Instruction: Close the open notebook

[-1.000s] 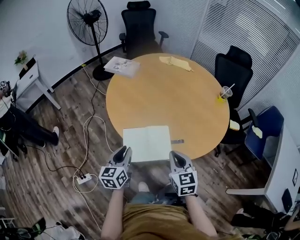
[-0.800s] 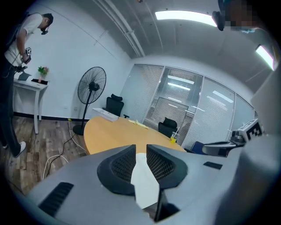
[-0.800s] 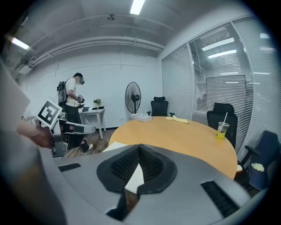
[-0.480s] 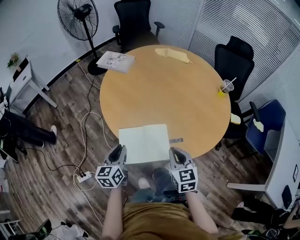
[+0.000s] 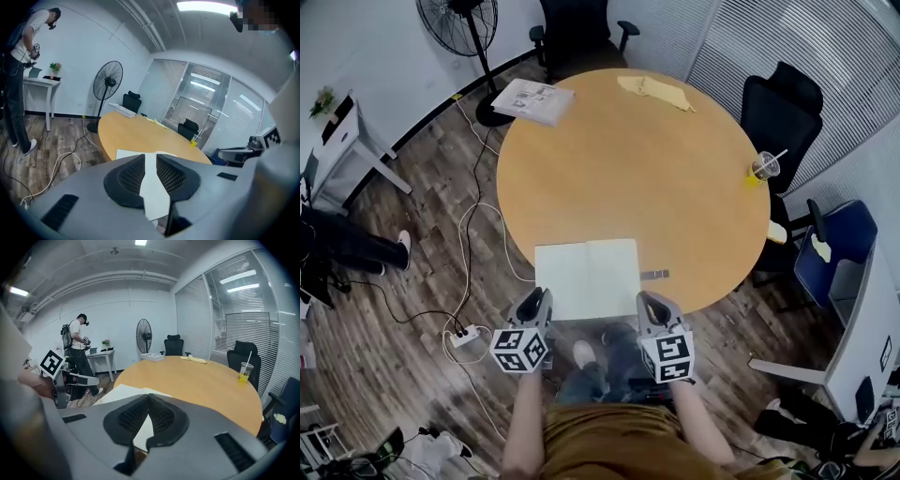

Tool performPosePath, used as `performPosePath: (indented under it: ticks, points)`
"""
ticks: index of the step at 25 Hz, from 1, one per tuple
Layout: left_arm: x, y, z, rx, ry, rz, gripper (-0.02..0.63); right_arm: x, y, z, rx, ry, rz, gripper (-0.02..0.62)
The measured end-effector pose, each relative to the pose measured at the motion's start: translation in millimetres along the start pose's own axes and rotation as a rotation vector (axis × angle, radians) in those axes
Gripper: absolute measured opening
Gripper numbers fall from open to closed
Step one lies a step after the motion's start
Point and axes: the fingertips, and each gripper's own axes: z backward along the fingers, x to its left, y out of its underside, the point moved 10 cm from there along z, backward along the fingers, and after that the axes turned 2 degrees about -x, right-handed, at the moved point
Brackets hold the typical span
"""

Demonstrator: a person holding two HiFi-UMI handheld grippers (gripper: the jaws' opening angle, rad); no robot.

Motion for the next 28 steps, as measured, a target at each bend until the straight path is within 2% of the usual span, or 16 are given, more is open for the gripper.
performPosePath:
  ticks: [4, 9, 19, 28]
  points:
    - [0.3, 10.6, -3.9, 0.058, -0.016, -0.049, 0.092, -4.1, 8.9, -4.2, 0.030, -0.009, 0.001, 0.011]
    - [8.1, 24.9, -7.1, 0.109, -0.038, -0.034, 0.094, -5.5, 14.4, -16.6, 0.054, -0.031, 0.007, 0.011]
    - [23.2, 56.0, -4.1, 0.158, -0.097, 0.054, 0.101, -12.7, 28.8, -26.0, 0.112, -0.047, -0.002, 0.011]
    - [34.5, 70.6, 3.0, 0.152, -0.152, 0.148, 0.140, -16.4, 33.5, -21.9, 0.125, -0.045, 0.026, 0.011]
